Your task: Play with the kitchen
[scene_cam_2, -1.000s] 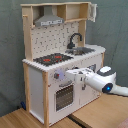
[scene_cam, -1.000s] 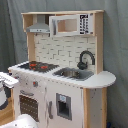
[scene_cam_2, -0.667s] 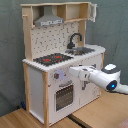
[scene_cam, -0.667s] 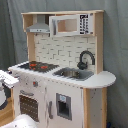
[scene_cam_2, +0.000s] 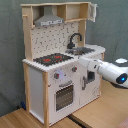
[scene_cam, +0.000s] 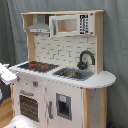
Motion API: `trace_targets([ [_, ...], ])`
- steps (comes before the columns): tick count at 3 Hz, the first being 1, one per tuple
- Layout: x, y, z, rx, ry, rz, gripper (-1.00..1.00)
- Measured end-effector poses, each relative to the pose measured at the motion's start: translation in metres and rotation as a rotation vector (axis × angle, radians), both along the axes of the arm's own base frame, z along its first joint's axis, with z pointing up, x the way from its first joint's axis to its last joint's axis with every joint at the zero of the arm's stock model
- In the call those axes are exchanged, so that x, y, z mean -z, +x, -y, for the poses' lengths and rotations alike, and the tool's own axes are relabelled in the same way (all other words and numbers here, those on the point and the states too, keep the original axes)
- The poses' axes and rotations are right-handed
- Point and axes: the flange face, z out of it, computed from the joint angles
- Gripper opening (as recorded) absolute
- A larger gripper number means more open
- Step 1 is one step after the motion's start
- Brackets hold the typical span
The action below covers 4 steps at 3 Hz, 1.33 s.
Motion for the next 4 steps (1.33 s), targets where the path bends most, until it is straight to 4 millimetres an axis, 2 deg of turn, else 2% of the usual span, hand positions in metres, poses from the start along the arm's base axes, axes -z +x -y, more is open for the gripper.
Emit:
trace_targets([
  [2,-0.056,-0.043,0.018,0.055,0.132,0.052,1.0],
  [4,-0.106,-0.075,0.044,0.123,0.291,0.109,1.0],
])
